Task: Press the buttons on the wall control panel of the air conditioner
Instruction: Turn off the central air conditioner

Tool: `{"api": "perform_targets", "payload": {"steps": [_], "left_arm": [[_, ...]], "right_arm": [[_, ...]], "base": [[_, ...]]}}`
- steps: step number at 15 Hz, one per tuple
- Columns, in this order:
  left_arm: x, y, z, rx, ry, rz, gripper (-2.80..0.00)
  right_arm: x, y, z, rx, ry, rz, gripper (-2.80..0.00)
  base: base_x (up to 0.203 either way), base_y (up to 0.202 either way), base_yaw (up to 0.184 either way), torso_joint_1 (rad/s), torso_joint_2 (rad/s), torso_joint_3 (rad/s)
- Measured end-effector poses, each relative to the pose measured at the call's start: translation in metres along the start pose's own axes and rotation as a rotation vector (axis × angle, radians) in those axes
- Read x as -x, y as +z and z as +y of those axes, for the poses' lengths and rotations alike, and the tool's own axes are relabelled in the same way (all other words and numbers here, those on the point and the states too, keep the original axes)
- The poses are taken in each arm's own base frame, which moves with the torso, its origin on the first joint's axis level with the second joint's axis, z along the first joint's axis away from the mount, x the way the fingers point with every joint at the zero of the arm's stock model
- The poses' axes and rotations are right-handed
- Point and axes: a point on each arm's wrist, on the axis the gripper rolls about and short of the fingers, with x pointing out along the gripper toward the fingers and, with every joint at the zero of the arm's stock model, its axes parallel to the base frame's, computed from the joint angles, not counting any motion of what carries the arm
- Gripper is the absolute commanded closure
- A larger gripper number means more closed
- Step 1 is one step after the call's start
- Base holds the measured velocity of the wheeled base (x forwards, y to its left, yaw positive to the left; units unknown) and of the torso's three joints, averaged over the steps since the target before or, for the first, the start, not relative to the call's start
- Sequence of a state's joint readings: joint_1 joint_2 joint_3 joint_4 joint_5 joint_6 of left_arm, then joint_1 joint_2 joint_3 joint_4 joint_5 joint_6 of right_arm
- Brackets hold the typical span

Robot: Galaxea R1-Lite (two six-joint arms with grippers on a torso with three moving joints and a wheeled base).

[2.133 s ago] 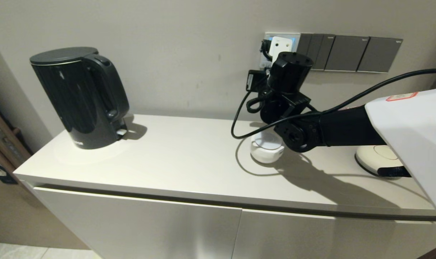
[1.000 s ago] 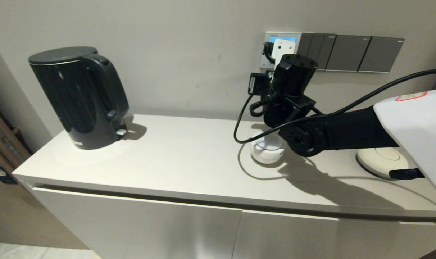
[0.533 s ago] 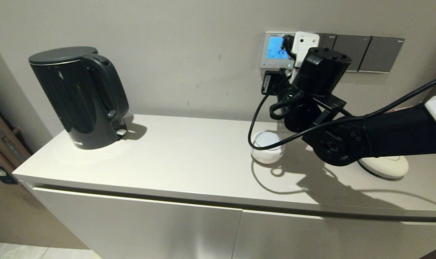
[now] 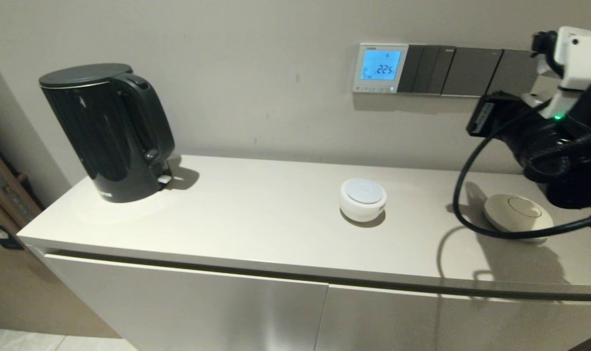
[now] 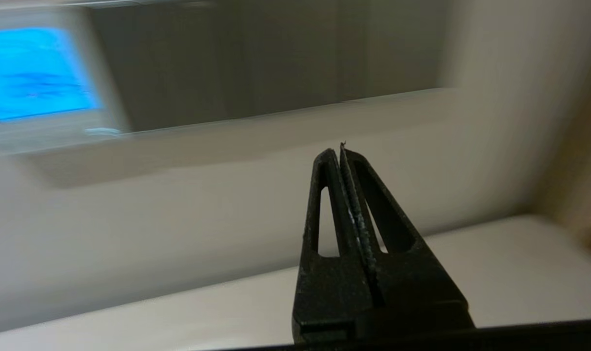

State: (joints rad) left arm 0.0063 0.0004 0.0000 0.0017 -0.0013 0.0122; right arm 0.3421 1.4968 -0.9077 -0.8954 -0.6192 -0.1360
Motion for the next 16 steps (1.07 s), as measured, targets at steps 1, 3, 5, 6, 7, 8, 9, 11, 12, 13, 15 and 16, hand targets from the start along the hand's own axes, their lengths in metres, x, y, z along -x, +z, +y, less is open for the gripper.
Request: {"api": "perform_targets", "payload": {"steps": [1,3,5,6,7,8,9,11,12,13,15,16], "left_arm": [[0.0,0.0,0.0,0.0,0.0,0.0,0.0],[0.0,0.0,0.0,0.0,0.0,0.0,0.0],[0.0,0.0,0.0,0.0,0.0,0.0,0.0],[0.0,0.0,0.0,0.0,0.0,0.0,0.0],[0.0,0.0,0.0,0.0,0.001,0.0,0.0],[0.0,0.0,0.0,0.0,0.0,0.0,0.0],[0.0,0.0,0.0,0.0,-0.001,0.0,0.0],[0.0,0.0,0.0,0.0,0.0,0.0,0.0],[0.0,0.0,0.0,0.0,-0.001,0.0,0.0],[0.0,0.0,0.0,0.0,-0.001,0.0,0.0],[0.0,0.0,0.0,0.0,0.0,0.0,0.0],[0.0,0.0,0.0,0.0,0.0,0.0,0.0]], "right_arm": [[0.003,-0.003,-0.022,0.025,-0.028,0.003,0.0],[0.017,-0.013,-0.065,0.075,-0.068,0.027,0.0],[0.04,-0.027,-0.089,0.08,-0.054,0.064,0.0],[0.054,-0.036,-0.096,0.072,-0.043,0.087,0.0],[0.068,-0.044,-0.102,0.065,-0.037,0.111,0.0],[0.083,-0.052,-0.107,0.059,-0.032,0.134,0.0],[0.097,-0.06,-0.112,0.052,-0.028,0.153,0.0],[0.123,-0.072,-0.12,0.033,-0.028,0.173,0.0],[0.135,-0.079,-0.123,0.028,-0.028,0.183,0.0],[0.145,-0.084,-0.126,0.026,-0.027,0.192,0.0],[0.162,-0.093,-0.131,0.013,-0.026,0.199,0.0],[0.169,-0.096,-0.133,0.008,-0.027,0.201,0.0]], "base": [[0.0,0.0,0.0,0.0,0.0,0.0],[0.0,0.0,0.0,0.0,0.0,0.0],[0.0,0.0,0.0,0.0,0.0,0.0],[0.0,0.0,0.0,0.0,0.0,0.0],[0.0,0.0,0.0,0.0,0.0,0.0],[0.0,0.0,0.0,0.0,0.0,0.0],[0.0,0.0,0.0,0.0,0.0,0.0],[0.0,0.0,0.0,0.0,0.0,0.0],[0.0,0.0,0.0,0.0,0.0,0.0],[0.0,0.0,0.0,0.0,0.0,0.0],[0.0,0.0,0.0,0.0,0.0,0.0],[0.0,0.0,0.0,0.0,0.0,0.0]]}}
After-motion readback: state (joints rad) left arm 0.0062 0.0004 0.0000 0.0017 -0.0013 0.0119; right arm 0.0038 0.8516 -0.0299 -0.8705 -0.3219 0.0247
